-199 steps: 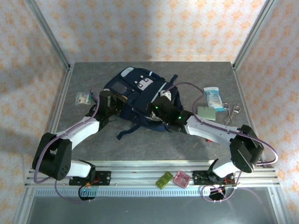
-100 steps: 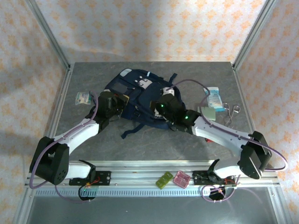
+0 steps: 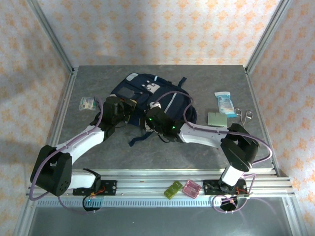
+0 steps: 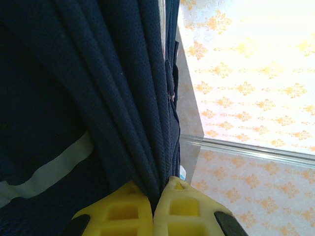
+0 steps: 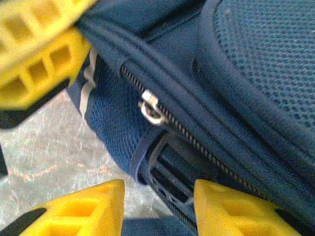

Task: Pack the student bag

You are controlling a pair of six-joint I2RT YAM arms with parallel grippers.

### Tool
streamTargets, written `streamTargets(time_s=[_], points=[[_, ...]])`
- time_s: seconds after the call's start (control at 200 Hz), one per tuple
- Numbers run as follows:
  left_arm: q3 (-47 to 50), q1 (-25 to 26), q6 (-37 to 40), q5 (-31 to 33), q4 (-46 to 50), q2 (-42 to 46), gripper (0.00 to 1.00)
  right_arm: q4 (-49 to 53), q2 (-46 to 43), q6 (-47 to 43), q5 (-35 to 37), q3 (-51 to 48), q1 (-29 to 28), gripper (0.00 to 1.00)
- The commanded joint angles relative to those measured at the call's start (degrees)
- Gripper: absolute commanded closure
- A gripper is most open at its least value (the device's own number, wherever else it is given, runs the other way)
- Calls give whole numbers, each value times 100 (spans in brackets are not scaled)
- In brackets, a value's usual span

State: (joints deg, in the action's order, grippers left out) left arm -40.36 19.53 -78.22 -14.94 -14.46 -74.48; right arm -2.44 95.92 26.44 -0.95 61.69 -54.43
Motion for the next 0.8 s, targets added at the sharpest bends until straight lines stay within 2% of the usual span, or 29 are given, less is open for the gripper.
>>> streamTargets(time_s=[0.0, 0.215, 0.435, 0.516, 0.631, 0.746, 0.796], points=[[-243, 68, -79, -211, -972, 369, 100, -206, -34, 211, 675, 223, 213, 56], [-220, 95, -30, -343, -1020, 347, 100, -278, 103, 228, 1154, 424, 218, 52], [-252, 112, 39, -541, -1111, 272, 100, -561, 252, 72, 1765, 495, 198, 56], [-271, 146, 59, -582, -1124, 234, 100, -902, 332, -90, 2010, 450, 175, 71], [-281, 180, 104, -604, -1128, 196, 100, -764, 592, -128, 2297, 727, 170, 74], [-251, 182, 135, -585, -1117, 190, 100, -853, 589, -241, 2319, 661, 171, 99], [-253, 174, 180, -543, -1067, 212, 100, -766, 524, -244, 2238, 639, 178, 100]])
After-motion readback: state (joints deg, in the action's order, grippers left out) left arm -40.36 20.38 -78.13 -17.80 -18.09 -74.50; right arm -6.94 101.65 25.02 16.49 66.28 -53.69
